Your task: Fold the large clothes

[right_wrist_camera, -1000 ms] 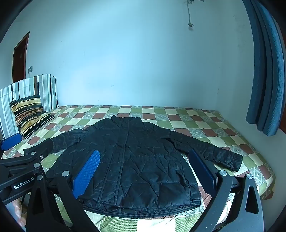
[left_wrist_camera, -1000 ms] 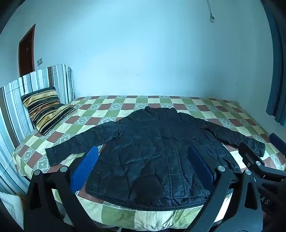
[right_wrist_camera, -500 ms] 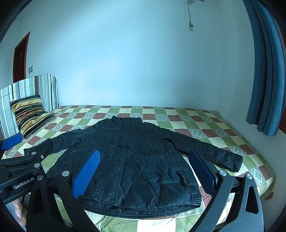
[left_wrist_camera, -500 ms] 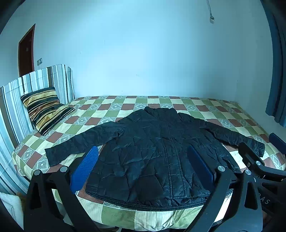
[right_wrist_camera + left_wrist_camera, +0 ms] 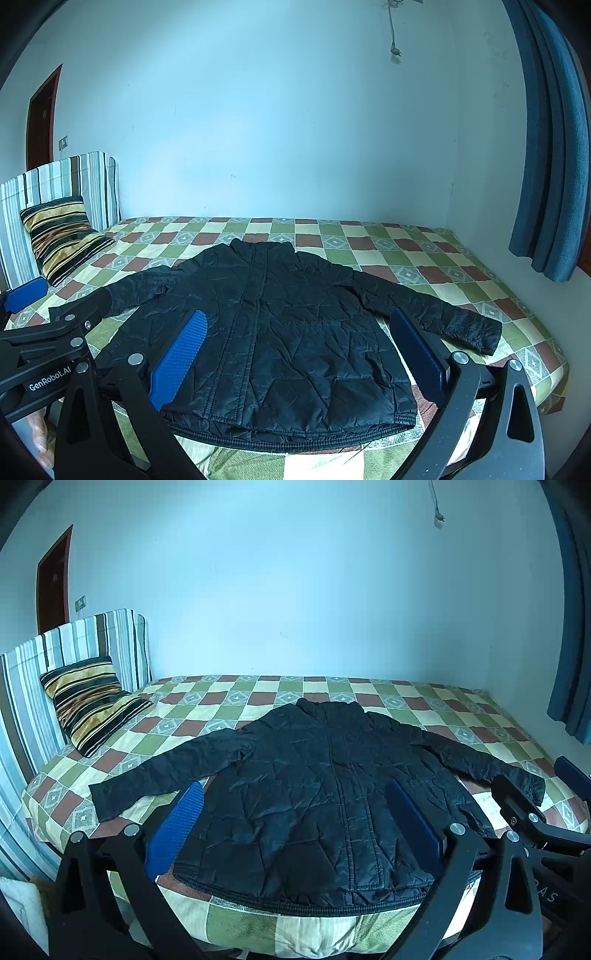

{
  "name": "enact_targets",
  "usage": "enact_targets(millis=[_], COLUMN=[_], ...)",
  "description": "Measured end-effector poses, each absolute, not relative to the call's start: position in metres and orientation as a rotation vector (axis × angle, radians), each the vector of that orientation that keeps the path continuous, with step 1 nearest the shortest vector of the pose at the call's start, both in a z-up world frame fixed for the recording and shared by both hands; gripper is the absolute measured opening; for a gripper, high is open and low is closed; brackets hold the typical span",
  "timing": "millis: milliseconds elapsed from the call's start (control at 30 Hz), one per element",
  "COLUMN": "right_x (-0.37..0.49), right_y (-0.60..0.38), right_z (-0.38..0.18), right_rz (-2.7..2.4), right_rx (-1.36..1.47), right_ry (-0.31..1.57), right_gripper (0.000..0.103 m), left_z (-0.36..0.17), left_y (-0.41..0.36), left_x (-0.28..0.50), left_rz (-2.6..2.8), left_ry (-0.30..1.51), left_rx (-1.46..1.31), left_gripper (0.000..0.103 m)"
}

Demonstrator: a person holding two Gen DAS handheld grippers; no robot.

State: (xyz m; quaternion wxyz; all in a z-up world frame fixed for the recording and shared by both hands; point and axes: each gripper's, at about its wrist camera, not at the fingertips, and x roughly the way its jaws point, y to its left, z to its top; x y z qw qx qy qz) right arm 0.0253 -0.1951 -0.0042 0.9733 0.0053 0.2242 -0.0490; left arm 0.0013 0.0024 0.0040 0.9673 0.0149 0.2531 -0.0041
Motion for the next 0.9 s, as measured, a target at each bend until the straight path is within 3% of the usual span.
enact_targets(millis=[900], right_x=[0.0262], right_y=[-0.1922], right_z=[-0.0037], right_rz=[-0.1], right_rx=[0.009], right_ry=[0.456], right_gripper=[0.098], left_z=[-0.0034], left_y=[0.0052], left_x=[0.0032], left_rz=[-0.013], left_ry=[0.518], left_rx=[0.019], left_gripper=[0.099])
